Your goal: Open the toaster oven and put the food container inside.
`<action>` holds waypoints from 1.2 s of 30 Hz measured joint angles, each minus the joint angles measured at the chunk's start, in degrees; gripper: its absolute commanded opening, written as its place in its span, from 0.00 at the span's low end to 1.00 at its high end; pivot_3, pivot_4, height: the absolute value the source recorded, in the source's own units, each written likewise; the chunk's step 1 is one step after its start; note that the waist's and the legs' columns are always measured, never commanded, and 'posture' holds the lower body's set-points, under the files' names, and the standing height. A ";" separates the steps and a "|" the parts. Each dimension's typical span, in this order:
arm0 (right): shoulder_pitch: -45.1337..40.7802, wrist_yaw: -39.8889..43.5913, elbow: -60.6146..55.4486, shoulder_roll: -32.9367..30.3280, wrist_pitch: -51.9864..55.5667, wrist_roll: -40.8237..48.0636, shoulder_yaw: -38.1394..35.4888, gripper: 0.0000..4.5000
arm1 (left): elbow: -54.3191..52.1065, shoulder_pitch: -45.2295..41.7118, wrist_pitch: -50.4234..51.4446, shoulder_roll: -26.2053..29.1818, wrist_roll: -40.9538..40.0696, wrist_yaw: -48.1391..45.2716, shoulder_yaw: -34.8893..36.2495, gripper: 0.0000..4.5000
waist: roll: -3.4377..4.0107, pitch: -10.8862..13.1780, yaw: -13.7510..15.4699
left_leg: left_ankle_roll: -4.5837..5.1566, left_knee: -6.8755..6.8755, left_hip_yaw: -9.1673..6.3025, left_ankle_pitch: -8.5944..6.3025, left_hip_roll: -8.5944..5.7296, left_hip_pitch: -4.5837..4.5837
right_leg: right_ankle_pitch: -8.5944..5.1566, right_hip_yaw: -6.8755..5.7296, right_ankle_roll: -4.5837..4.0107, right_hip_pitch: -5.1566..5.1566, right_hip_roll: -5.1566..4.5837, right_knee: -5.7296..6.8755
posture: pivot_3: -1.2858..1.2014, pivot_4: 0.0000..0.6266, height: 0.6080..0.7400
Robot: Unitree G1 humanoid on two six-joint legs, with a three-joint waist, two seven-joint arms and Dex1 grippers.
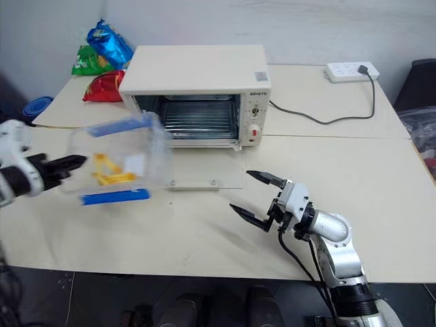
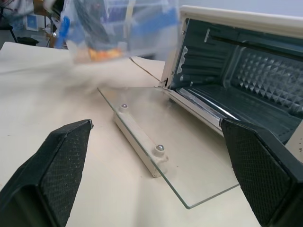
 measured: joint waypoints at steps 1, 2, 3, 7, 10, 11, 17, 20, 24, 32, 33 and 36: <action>0.19 -0.33 -0.14 0.01 0.00 -0.06 0.04 1.00 | -0.20 -1.44 0.67 -1.60 0.37 0.95 -1.43 0.07 | 0.00 0.00 -0.21 | -0.02 -0.02 0.02 0.00 0.02 0.00 | 0.00 0.00 0.00 -0.05 0.04 0.02 | 0.52 0.24 1.00; 0.34 -0.69 -0.25 0.01 0.01 -0.10 0.07 1.00 | -0.40 -3.05 1.44 -3.20 0.95 2.00 -2.74 0.07 | -0.01 0.01 -0.37 | -0.06 -0.04 -0.01 -0.02 0.03 0.00 | 0.00 0.14 0.00 -0.13 0.18 0.05 | 0.52 0.24 1.00; 0.44 -1.04 -0.34 0.05 0.02 -0.14 0.10 1.00 | -0.48 -4.43 2.03 -4.44 1.40 2.70 -3.75 0.07 | -0.02 0.01 -0.53 | -0.09 -0.04 -0.02 -0.04 0.05 0.00 | 0.00 0.20 0.00 -0.16 0.25 0.28 | 0.52 0.24 1.00; 1.04 -3.02 -1.52 0.88 0.00 -0.99 0.33 1.00 | 0.47 -10.94 1.21 -10.81 5.79 5.86 -8.02 0.07 | -0.02 0.01 -0.68 | -0.14 0.03 -0.02 -0.07 0.10 0.01 | 0.00 0.23 0.00 -0.19 0.34 0.28 | 0.52 0.24 1.00; 1.89 -4.40 -2.48 1.31 0.03 -1.46 0.53 1.00 | 3.14 -13.53 -1.39 -12.83 9.75 6.44 -10.46 0.07 | -0.02 0.01 -0.72 | -0.17 0.04 -0.05 -0.08 0.12 0.02 | 0.00 0.28 0.00 -0.20 0.41 0.26 | 0.52 0.24 1.00; 2.20 -4.91 -2.99 1.51 0.12 -1.73 0.54 1.00 | 3.85 -14.21 -2.16 -13.24 10.83 6.42 -10.84 0.07 | -0.02 0.01 -0.71 | -0.17 0.05 -0.05 -0.08 0.12 0.02 | 0.00 0.29 0.00 -0.21 0.42 0.26 | 0.52 0.24 1.00; 3.25 -7.19 -5.38 1.90 1.45 -1.77 0.53 1.00 | 5.74 -15.28 -5.15 -14.03 15.19 4.93 -12.04 0.37 | -0.02 0.01 -0.45 | -0.20 0.06 -0.06 -0.10 0.13 0.06 | 0.00 0.37 0.00 -0.20 0.47 0.04 | 0.52 0.24 1.00; 3.44 -7.68 -6.69 1.56 3.98 -1.05 0.53 1.00 | 5.41 -15.23 -7.44 -15.14 14.56 1.87 -10.24 0.57 | -0.02 0.01 -0.05 | -0.20 0.09 -0.06 -0.10 0.13 0.05 | 0.00 0.37 0.00 -0.19 0.47 0.01 | 0.52 0.24 1.00; 3.57 -7.58 -10.40 -0.57 9.42 1.86 0.48 1.00 | 2.61 -12.49 -10.84 -11.67 12.71 -6.85 -8.40 0.57 | -0.02 0.01 -0.24 | -0.26 0.05 -0.14 -0.14 0.15 0.06 | 0.00 0.49 0.00 -0.25 0.57 0.00 | 0.52 0.24 1.00; 1.28 -6.08 -14.76 -5.68 23.59 3.97 5.26 0.47 | 0.42 8.37 -38.42 8.15 19.08 -43.03 -10.43 0.31 | 0.12 0.08 -1.19 | -0.36 -0.07 -0.47 -0.20 0.19 0.13 | -0.01 0.57 -0.18 -0.22 0.68 -0.13 | 0.52 0.24 1.00; 0.33 -6.16 -14.71 -5.60 24.45 3.61 6.12 0.40 | 2.52 9.61 -42.67 8.19 21.29 -44.90 -11.20 0.23 | 0.16 0.10 -0.83 | -0.35 -0.05 -0.49 -0.20 0.17 0.13 | 0.00 0.56 -0.20 -0.21 0.67 -0.13 | 0.52 0.24 1.00; -1.39 -5.94 -14.59 -5.60 25.95 2.70 7.63 0.16 | 7.50 13.67 -53.12 6.00 25.08 -48.59 -11.58 0.02 | 0.16 0.10 0.14 | -0.29 -0.03 -0.51 -0.23 0.17 0.10 | 0.02 0.55 -0.22 -0.19 0.65 -0.19 | 0.52 0.24 1.00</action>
